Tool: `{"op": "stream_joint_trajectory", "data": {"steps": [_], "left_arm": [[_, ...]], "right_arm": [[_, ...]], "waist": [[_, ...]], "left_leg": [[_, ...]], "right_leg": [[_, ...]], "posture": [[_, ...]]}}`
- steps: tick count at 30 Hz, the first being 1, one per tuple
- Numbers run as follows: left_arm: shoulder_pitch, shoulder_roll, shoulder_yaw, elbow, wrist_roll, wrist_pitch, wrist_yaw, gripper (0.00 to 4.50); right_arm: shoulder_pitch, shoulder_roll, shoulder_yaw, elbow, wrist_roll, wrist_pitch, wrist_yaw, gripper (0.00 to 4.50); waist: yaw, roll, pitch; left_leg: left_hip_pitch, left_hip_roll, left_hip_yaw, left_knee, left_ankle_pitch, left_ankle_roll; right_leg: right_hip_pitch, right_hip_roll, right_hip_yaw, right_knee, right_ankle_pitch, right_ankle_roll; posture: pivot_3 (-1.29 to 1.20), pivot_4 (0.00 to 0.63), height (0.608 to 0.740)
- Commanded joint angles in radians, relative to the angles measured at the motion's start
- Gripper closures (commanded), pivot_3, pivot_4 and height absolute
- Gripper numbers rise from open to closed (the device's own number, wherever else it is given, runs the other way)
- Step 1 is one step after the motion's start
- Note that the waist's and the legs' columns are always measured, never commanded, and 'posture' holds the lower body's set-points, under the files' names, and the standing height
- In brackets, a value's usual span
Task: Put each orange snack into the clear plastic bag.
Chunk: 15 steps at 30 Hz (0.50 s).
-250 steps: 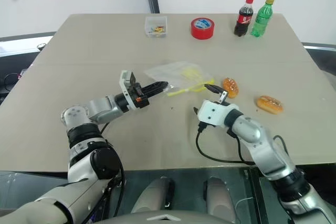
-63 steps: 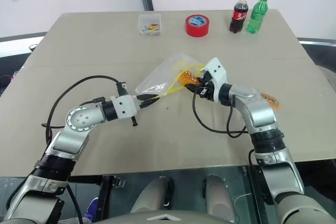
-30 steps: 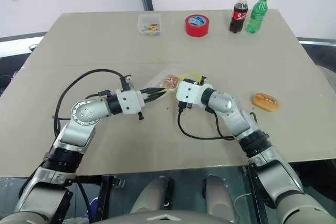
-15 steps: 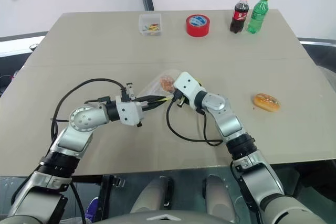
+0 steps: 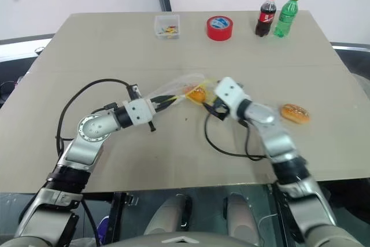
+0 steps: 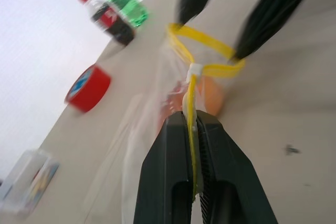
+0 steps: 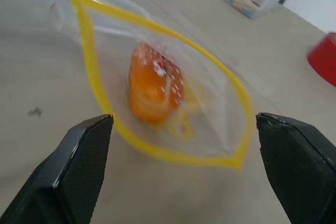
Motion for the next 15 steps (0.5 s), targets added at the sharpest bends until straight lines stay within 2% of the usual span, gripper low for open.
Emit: {"op": "stream_joint_trajectory", "data": {"steps": [1,5,7,11,15], "left_arm": [[-0.020,-0.013,0.014,-0.001,-0.006,0.006,0.021,4.50],[-0.033,-0.024,0.010,0.017,-0.008,0.000,0.015,4.50],[-0.035,-0.025,0.009,0.026,-0.008,-0.007,0.012,4.50],[-0.042,-0.029,0.005,0.046,-0.009,-0.020,0.004,4.50],[-0.051,-0.033,0.005,0.059,-0.016,-0.027,-0.003,4.50]], "right_arm": [[0.074,-0.095,-0.096,-0.114,0.011,-0.012,0.008,0.05],[0.196,-0.289,-0.225,0.000,-0.046,-0.087,0.006,0.05],[0.227,-0.344,-0.270,0.054,-0.035,-0.110,0.012,0.05],[0.240,-0.407,-0.303,0.170,-0.035,-0.145,0.020,0.05],[0.219,-0.409,-0.295,0.252,-0.011,-0.127,0.038,0.05]], "waist": [[-0.001,0.000,0.000],[0.002,0.000,0.000],[0.005,0.000,0.000],[-0.007,0.000,0.000],[-0.005,0.000,0.000]], "left_leg": [[0.000,0.000,0.000,0.000,0.000,0.000],[0.001,0.000,0.001,0.000,0.000,0.000],[0.002,0.000,0.001,0.000,0.000,0.000],[0.004,0.001,0.002,0.000,0.000,0.000],[0.005,0.001,0.002,0.000,0.000,0.000]], "right_leg": [[0.000,0.000,0.000,0.000,0.000,0.000],[0.001,0.000,0.000,0.000,0.000,0.000],[0.002,0.000,0.000,0.000,0.000,0.000],[0.003,0.001,0.001,0.000,0.000,0.000],[0.004,0.001,0.001,0.000,0.000,0.000]], "posture": [[0.00,0.150,0.740],[0.00,0.150,0.740],[0.00,0.150,0.740],[0.00,0.150,0.740],[0.00,0.150,0.740]]}}
